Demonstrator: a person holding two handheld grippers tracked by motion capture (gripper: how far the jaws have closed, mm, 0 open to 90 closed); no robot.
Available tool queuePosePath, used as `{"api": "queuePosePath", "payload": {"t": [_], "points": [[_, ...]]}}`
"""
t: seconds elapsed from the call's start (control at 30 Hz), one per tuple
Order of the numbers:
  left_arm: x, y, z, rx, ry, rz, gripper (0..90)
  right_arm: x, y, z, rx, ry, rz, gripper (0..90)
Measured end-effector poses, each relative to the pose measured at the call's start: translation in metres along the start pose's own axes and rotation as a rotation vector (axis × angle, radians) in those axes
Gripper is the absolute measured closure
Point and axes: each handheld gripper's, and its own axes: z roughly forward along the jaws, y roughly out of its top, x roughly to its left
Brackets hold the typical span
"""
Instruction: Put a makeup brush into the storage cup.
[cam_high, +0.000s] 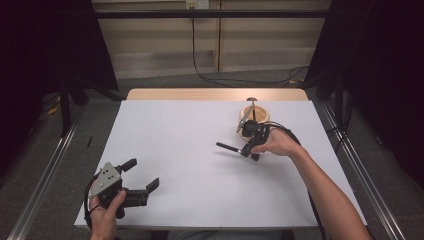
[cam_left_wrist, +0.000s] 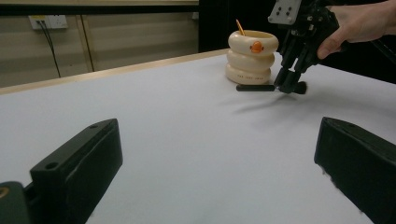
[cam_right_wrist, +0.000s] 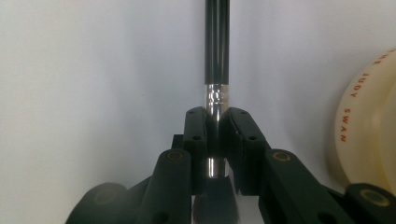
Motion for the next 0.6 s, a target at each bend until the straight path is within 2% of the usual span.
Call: {"api": "queuePosePath", "payload": {"t": [0.17,0.33,0.4,0.5,0.6], "points": [[0.001,0.000,0.001,0.001,0.004,-0.009,1.1,0.002,-0.004,-0.007,-0.042,0.001,0.016,77.6],[0.002,-0.001,0.001,0.001,0.004,-0.011,1.1,0.006,-0.012,-0.008,-0.107,0.003,0.032,77.6],[0.001,0.000,0.002,0.001,0.002,-0.010,1.1,0.007,-0.015,-0.010,-0.138,-0.002,0.035,77.6],[0.001,0.000,0.004,0.008,-0.004,-0.006,1.1,0.011,-0.016,-0.014,-0.152,-0.018,0.033,77.6],[0.000,-0.001,0.003,0.010,-0.005,-0.004,1.1,0.014,-0.017,-0.018,-0.182,-0.026,0.050,77.6]]}}
